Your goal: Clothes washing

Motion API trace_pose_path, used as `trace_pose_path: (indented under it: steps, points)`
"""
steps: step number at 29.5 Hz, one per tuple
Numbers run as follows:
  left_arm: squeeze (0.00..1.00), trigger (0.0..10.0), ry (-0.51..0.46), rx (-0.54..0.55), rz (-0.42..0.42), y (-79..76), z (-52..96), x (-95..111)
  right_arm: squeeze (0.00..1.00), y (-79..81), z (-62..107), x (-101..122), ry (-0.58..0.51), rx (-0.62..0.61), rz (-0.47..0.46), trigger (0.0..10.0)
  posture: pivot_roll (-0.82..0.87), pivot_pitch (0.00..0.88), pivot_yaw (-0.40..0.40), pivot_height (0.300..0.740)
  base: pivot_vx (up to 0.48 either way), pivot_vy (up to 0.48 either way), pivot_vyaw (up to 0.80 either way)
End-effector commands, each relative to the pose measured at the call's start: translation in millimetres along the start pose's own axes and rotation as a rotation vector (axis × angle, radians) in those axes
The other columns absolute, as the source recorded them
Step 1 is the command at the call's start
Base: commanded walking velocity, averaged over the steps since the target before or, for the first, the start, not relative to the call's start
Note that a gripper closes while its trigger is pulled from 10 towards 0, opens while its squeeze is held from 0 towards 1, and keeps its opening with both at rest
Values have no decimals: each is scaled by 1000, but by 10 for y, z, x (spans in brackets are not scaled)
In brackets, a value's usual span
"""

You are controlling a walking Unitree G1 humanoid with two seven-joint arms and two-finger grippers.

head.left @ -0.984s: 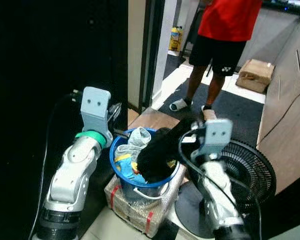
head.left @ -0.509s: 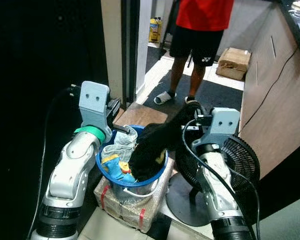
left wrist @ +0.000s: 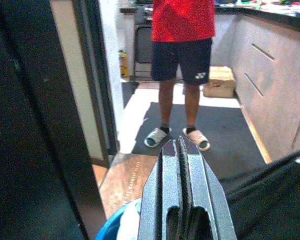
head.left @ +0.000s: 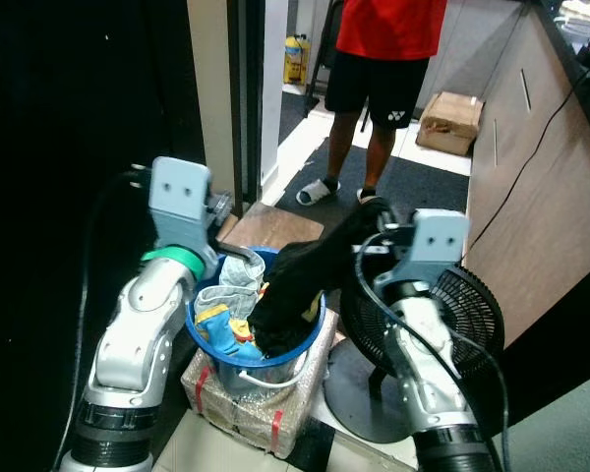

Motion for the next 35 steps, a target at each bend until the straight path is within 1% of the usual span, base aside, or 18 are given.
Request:
trace_pose_path:
  steps: [1, 22, 35]
  points:
    - [0, 10000, 14, -2, 2, -8, 7, -38, 0, 16, -11, 58, -22, 2, -1, 10000, 146, 0, 14, 740, 0, 0, -556]
    - [0, 10000, 18, -4, 2, -11, 7, -48, 0, 14, -7, 48, -15, -2, -12, 10000, 146, 0, 17, 740, 0, 0, -800]
    - [0, 10000, 21, -9, 2, -23, 5, -56, 0, 18, -36, 103, -32, -3, -18, 10000, 147, 0, 19, 740, 0, 0, -800]
Point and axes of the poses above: a point about 5 cm out from each wrist's last joint towards the gripper, its own z axis pointing back from the gripper into the wrist, its own x axis along the axis of the wrist's last joint, y = z × x, the point moved 5 cm from there along -z, pointing out of the wrist towards the gripper, and after that the axes turned 3 degrees about -z, right-handed, at the moved point
